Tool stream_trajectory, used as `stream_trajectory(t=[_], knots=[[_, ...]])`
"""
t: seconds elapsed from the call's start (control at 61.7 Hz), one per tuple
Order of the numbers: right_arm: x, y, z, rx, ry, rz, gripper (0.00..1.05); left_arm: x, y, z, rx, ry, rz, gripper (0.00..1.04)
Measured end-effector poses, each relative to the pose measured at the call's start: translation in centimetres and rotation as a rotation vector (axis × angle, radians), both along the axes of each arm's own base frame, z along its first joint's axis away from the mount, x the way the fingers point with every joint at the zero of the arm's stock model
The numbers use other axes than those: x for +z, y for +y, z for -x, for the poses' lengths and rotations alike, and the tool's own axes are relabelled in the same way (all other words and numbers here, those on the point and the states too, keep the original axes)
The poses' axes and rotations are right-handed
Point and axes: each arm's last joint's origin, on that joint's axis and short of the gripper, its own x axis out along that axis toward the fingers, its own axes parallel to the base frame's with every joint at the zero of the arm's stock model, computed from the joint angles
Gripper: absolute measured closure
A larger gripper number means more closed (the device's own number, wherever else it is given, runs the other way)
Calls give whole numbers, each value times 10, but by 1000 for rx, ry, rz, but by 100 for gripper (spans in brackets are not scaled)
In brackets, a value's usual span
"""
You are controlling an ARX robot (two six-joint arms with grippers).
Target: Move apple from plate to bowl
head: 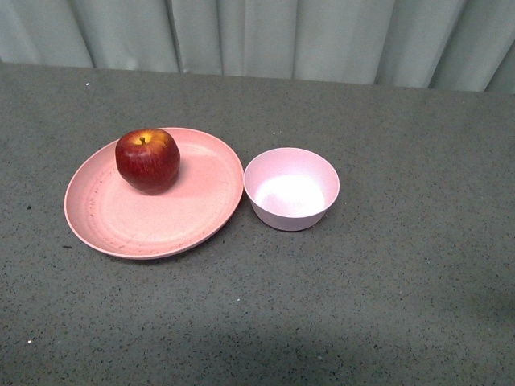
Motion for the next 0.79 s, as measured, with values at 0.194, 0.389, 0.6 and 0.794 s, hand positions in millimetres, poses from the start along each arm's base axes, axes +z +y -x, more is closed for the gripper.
stream_trajectory(t=[0.194,0.389,0.6,0.794], knots=[[1,0,15,9,-2,-3,104,0,0,0,0,0,0,7],[2,0,26,9,-6,-3,104,0,0,0,0,0,0,7],[5,0,37,9,-16,-3,104,0,0,0,0,0,0,7],[7,0,44,9,-24,-3,104,0,0,0,0,0,0,7]])
